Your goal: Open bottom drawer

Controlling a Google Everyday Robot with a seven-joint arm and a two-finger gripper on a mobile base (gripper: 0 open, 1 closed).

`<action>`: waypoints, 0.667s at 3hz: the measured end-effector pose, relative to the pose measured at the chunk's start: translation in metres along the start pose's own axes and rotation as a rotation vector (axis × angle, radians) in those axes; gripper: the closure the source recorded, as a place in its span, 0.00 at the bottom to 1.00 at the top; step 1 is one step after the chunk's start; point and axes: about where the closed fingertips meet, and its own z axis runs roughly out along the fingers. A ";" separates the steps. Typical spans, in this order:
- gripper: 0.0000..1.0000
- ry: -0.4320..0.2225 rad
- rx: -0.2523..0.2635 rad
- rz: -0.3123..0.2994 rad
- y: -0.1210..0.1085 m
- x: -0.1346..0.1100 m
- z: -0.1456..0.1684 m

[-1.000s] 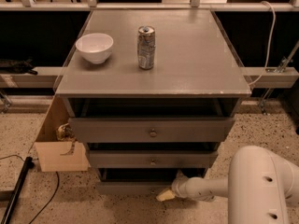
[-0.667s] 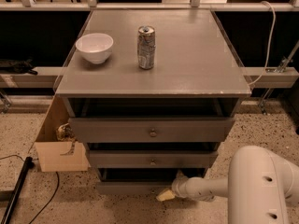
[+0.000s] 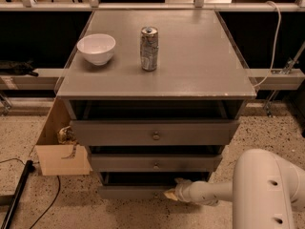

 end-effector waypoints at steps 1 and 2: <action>0.61 0.000 0.000 0.000 0.000 0.000 0.000; 0.84 0.000 0.002 0.000 0.005 0.007 -0.007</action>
Offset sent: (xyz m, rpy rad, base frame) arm -0.0243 -0.0140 0.0047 -0.0036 -0.0051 -0.0061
